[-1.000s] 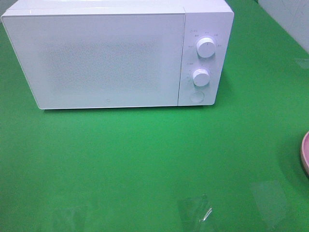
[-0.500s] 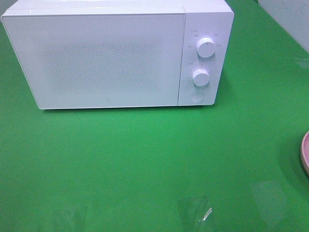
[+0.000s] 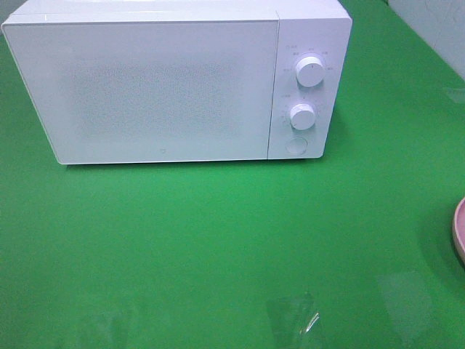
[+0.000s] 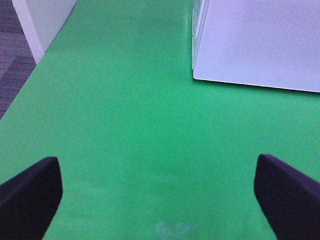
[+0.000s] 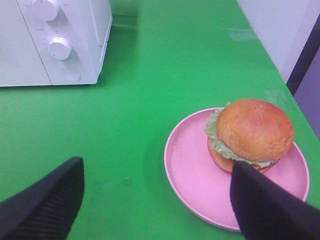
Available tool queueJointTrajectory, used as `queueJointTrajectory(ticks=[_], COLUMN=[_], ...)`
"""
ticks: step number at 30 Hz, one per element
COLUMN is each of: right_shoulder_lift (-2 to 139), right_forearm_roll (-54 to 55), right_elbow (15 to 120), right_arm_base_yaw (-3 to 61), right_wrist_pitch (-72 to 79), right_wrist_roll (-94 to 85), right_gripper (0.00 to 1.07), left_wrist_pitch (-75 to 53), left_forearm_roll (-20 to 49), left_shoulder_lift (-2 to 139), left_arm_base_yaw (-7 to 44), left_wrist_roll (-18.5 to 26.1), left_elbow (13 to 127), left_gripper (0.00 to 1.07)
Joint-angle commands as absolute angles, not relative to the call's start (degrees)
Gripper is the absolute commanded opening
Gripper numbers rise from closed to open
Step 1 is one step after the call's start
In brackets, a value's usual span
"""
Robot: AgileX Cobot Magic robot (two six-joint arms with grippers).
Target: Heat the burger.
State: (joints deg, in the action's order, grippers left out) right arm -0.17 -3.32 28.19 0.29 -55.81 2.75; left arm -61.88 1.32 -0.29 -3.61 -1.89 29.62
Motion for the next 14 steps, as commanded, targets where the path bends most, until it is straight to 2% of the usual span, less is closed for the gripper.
queueJointTrajectory(ticks=[1, 14], right_shoulder_lift=[-1.72, -1.72], right_forearm_roll=[-3.27, -3.27], right_elbow=[28.13, 28.13], right_arm_base_yaw=[0.06, 0.06], right_wrist_pitch=[-55.12, -55.12], right_wrist_roll=[2.18, 2.18], right_gripper=[0.76, 0.76], left_wrist_pitch=[-61.02, -61.02], left_forearm_roll=[1.6, 1.6], left_shoulder_lift=[-1.55, -1.55], left_arm_base_yaw=[-3.78, -3.78], left_wrist_roll=[-1.83, -1.83], left_elbow=[29.62, 29.62], left_gripper=[0.98, 0.98])
